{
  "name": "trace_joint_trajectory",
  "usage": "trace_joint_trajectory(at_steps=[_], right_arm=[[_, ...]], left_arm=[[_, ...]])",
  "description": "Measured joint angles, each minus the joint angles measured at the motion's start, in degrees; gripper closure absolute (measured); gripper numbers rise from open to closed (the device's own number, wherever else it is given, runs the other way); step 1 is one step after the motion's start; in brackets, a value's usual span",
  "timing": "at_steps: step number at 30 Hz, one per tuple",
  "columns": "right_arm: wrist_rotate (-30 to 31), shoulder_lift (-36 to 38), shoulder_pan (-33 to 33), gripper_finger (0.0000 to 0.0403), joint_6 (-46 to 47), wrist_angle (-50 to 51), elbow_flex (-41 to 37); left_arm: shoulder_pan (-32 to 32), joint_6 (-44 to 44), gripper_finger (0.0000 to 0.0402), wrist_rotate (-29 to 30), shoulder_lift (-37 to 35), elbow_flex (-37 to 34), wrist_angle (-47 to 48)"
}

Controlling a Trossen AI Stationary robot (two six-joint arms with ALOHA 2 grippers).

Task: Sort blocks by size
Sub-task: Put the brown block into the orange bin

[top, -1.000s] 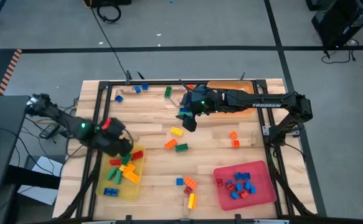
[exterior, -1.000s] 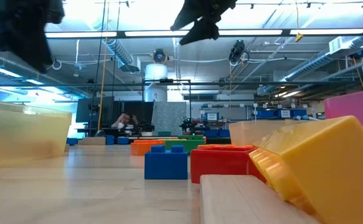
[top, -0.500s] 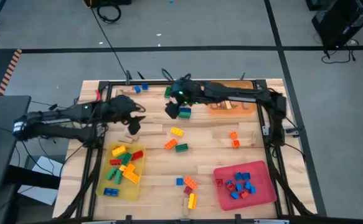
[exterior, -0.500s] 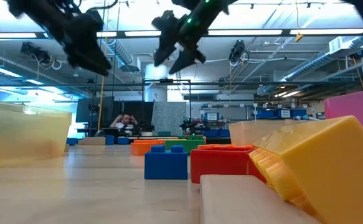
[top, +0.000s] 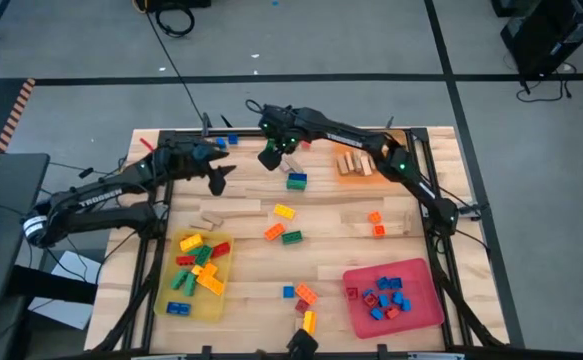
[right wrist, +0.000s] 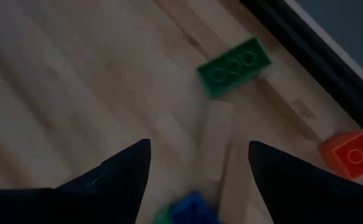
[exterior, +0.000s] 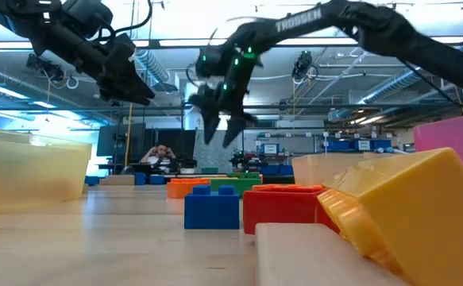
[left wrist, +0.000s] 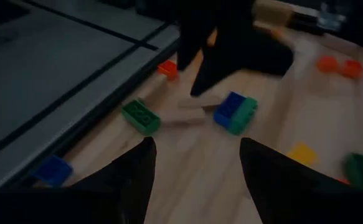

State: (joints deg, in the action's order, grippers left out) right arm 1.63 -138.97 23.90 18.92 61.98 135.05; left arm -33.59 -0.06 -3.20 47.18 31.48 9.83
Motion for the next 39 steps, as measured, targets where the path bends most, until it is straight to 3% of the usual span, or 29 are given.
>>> trace_joint_trajectory(at_steps=[12, 21, 39], right_arm=[[0.0, -6.3, 2.3, 0.0123, -6.6, -5.5, -0.9], [-0.2, -8.4, 2.9, 0.0137, -6.3, -5.4, -0.9], [-1.6, -9.2, 3.2, 0.0233, -7.4, 3.1, -0.9]], left_arm=[[-1.8, 3.1, 0.0163, 1.4, 2.8, 0.0, -1.5], [-1.8, 2.9, 0.0163, 1.5, 6.0, 0.0, -1.3], [-1.9, 2.8, 0.0163, 3.5, 6.0, 0.1, -4.9]])
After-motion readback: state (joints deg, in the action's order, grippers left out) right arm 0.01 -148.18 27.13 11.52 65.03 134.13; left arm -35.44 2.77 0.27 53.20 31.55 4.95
